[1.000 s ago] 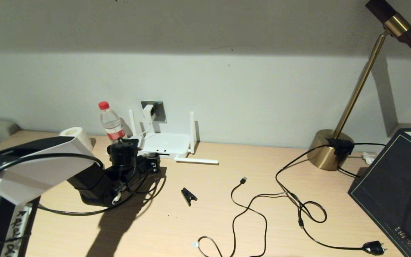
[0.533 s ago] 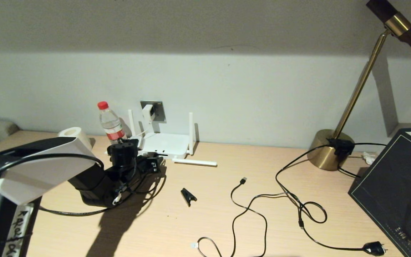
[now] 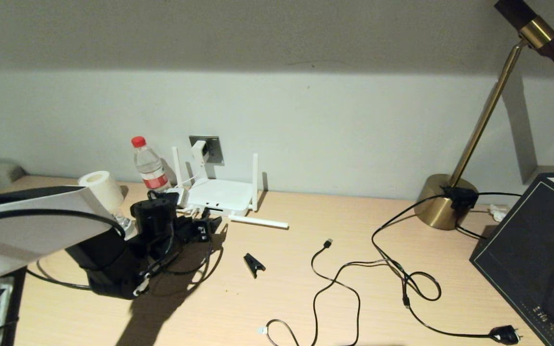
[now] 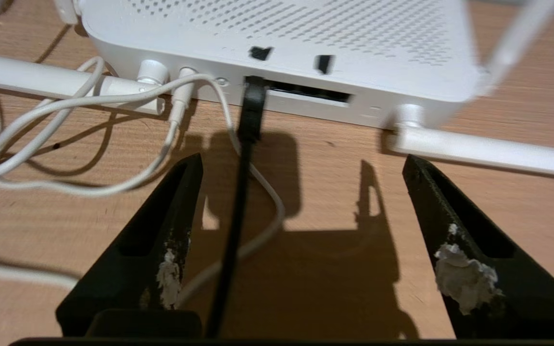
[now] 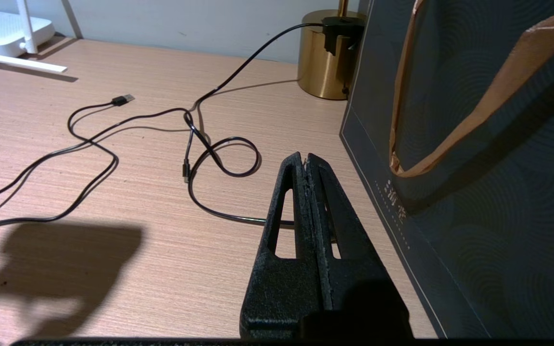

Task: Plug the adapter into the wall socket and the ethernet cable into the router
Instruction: Plug cable into router interface

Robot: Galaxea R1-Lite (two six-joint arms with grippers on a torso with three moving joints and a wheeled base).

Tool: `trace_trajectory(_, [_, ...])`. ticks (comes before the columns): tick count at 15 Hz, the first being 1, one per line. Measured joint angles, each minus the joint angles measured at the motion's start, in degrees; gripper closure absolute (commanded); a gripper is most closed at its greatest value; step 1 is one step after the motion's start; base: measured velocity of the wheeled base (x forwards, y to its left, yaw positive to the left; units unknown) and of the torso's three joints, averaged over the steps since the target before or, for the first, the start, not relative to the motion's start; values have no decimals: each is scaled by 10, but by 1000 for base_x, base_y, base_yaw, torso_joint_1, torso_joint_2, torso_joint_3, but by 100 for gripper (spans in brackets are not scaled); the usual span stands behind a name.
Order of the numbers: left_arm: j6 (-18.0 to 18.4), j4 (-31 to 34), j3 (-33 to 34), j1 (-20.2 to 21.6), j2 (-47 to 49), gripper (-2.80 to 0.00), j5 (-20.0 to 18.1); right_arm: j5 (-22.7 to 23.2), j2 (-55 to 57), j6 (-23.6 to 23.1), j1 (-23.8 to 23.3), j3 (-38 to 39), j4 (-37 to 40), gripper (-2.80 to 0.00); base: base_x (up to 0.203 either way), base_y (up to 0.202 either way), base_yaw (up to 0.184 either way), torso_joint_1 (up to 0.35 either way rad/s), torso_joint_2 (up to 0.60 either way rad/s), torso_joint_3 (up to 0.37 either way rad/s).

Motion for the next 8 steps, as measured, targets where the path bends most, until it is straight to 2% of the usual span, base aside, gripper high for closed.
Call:
trace_trajectory(2, [8, -35, 58, -8, -44, -280, 0, 0, 0, 0, 0, 0, 0, 0, 0, 0, 0, 0, 0, 0])
trace_trajectory(3, [12, -45, 82, -12, -70, 0, 0, 0, 0, 0, 0, 0, 0, 0, 0, 0, 0, 0, 0, 0])
trace_trajectory(6, [24, -47, 124, -18, -158, 0, 3, 0, 0, 0, 0, 0, 0, 0, 0, 0, 0, 0, 0, 0])
trace_trajectory(8, [34, -14, 129, -19, -242, 0, 4, 0, 0, 0, 0, 0, 0, 0, 0, 0, 0, 0, 0, 0])
